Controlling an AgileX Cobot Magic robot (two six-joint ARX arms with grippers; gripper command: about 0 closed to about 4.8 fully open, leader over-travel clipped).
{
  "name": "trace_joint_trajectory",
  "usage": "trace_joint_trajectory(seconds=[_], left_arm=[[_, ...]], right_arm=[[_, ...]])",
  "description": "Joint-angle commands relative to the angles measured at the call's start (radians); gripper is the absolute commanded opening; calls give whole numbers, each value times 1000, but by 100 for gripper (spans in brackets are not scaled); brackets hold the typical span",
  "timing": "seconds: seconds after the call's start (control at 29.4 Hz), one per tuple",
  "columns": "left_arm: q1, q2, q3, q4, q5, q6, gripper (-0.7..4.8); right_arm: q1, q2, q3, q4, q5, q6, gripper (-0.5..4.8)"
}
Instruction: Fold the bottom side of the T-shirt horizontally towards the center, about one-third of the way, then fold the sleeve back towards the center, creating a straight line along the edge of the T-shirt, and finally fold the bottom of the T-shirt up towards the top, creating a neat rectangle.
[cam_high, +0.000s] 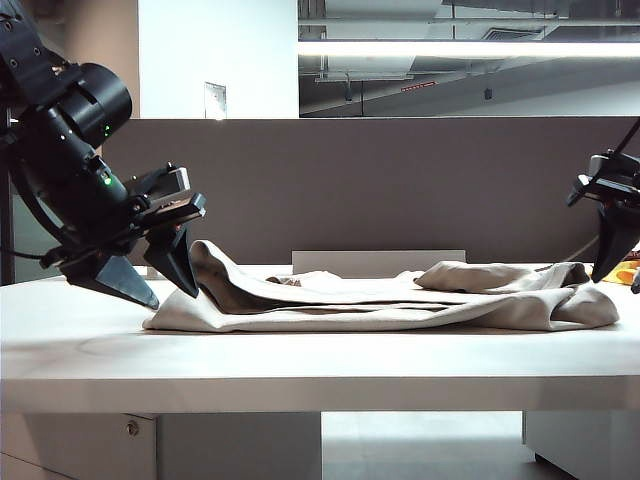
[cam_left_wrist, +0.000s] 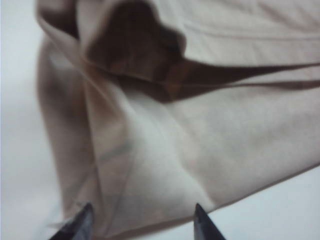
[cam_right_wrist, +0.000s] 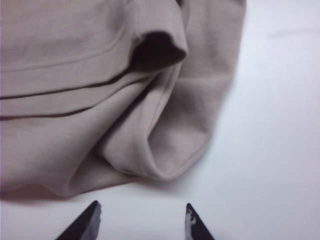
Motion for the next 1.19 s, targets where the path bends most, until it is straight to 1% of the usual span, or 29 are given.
trace_joint_trajectory(seconds=[0.03, 0.24, 0.44, 0.72, 0.75, 0.78, 1.09, 1.12, 1.16, 1.19], left_arm=[[-2, 9, 2, 8, 17, -18, 256], [-2, 23, 2, 23, 22, -32, 256], [-2, 63, 10, 40, 67, -57, 256], [-2, 69, 10, 56, 63, -60, 255], [-2, 69, 10, 56, 62, -60, 252], [-2, 69, 10, 56, 63, -60, 238], [-2, 69, 10, 60, 58, -60, 235], [-2, 69, 10, 60, 59, -60, 220], [-2, 69, 10, 61, 59, -55, 163], [-2, 69, 10, 63, 59, -52, 142]], right_arm=[[0, 13, 3, 19, -5, -3, 213], [2, 51, 5, 31, -5, -3, 214], [4, 51, 5, 80, -10, 0, 214], [5, 71, 5, 95, -22, 2, 214], [5, 79, 5, 96, -27, 6, 214], [5, 84, 5, 97, -27, 9, 214], [6, 113, 5, 135, -24, 27, 211], [6, 114, 5, 136, -24, 27, 210], [6, 114, 5, 141, -23, 27, 179], [6, 114, 5, 143, -24, 27, 133]])
